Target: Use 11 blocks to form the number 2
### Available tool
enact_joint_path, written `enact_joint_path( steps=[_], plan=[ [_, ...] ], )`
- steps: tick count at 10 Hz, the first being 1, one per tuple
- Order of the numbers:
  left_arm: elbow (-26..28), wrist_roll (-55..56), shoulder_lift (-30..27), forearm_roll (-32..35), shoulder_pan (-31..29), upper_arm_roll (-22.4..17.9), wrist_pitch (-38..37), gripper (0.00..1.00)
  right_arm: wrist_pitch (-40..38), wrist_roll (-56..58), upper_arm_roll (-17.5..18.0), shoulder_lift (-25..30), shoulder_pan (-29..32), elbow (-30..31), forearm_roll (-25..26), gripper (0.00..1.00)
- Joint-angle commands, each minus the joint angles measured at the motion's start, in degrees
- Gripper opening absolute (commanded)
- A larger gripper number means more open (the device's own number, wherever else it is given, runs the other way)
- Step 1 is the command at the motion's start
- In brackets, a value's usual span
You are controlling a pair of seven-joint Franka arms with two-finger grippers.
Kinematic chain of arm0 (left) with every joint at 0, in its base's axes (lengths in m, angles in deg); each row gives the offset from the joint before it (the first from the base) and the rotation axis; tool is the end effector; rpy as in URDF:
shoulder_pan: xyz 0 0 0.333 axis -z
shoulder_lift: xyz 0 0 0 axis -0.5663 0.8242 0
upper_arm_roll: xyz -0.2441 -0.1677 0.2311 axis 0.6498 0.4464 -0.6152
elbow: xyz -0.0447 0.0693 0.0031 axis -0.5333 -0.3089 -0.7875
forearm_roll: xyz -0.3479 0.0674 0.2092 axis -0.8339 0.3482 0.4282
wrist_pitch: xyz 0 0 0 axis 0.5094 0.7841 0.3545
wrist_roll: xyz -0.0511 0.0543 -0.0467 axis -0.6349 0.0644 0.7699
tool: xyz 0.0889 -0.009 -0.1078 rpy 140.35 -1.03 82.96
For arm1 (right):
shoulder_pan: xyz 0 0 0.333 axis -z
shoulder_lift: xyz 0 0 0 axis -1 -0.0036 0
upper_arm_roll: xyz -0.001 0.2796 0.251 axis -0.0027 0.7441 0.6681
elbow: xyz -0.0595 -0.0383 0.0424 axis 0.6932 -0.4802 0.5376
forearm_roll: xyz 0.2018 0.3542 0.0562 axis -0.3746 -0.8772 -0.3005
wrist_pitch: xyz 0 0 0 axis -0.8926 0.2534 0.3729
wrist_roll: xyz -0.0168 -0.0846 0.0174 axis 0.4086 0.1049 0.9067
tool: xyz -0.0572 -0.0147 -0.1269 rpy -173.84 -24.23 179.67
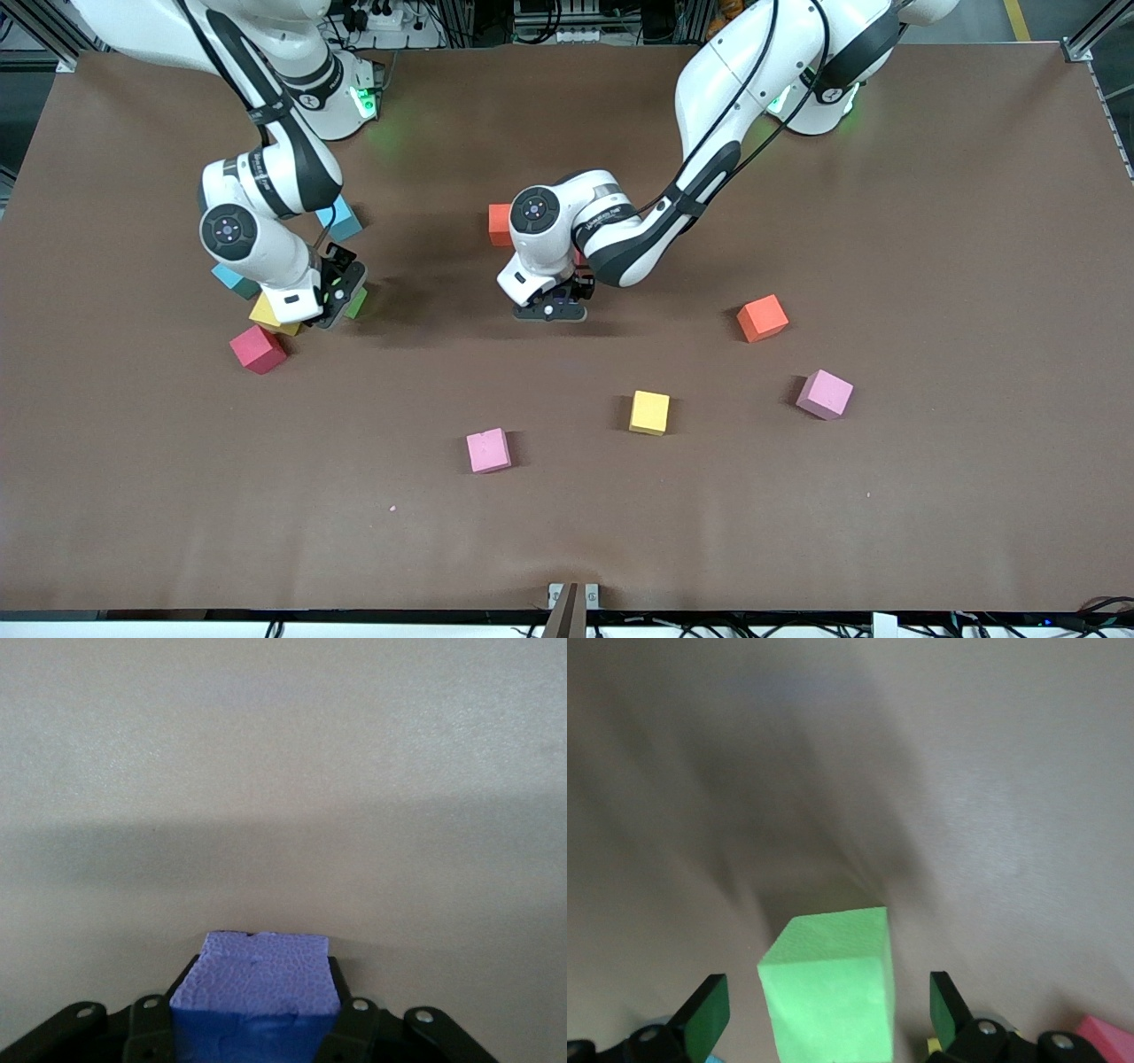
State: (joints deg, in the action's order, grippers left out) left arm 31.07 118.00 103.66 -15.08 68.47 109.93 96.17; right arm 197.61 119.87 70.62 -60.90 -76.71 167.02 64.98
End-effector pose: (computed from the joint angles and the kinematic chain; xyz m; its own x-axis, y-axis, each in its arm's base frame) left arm 0.4981 -0.5984 0.1753 0.9986 -0.0437 -0.0292 -0.0451 -0.9977 -0.0509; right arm 0.5015 0.1003 0.2388 0.4698 0.8784 -0.0873 0.8716 -0.4773 -0.1116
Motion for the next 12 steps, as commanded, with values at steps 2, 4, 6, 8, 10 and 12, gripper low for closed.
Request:
enact_joint_path(
  steps=[2, 4, 6, 8, 10, 12],
  plan=[
    [0.41, 0.42, -0.73, -1.35, 0.39, -0.33, -3.04, 1.00, 4.30, 3.56, 1.04, 1.58, 1.15, 3.63, -0.46, 1.00],
    [-0.02, 0.51, -3.71, -1.52, -0.93, -0.41, -3.13, 1.00, 6.06, 5.85, 0.95, 0.43, 2.73, 3.72, -0.45, 1.00],
    [-0.12, 1.83, -8.09, -2.31, -4.96, -0.41, -3.13, 1.00, 8.16, 9.88, 0.86, -0.79, 4.65, 3.63, -0.19, 1.00],
    [0.58, 2.00, -12.41, -3.71, -10.05, -0.24, -8.46, 1.00, 9.14, 11.13, 0.86, -2.29, 6.16, 3.81, -0.18, 1.00],
    [7.05, 1.22, -17.49, -6.53, -18.82, 0.55, -9.82, 1.00, 9.84, 11.04, 0.86, -2.47, 6.16, 3.98, -0.27, 0.97],
    [21.34, 0.60, -25.39, -6.53, -31.02, 6.23, -2.92, 1.00, 10.38, 10.87, 0.95, -2.73, 6.34, 4.25, -0.36, 0.63]
  ],
)
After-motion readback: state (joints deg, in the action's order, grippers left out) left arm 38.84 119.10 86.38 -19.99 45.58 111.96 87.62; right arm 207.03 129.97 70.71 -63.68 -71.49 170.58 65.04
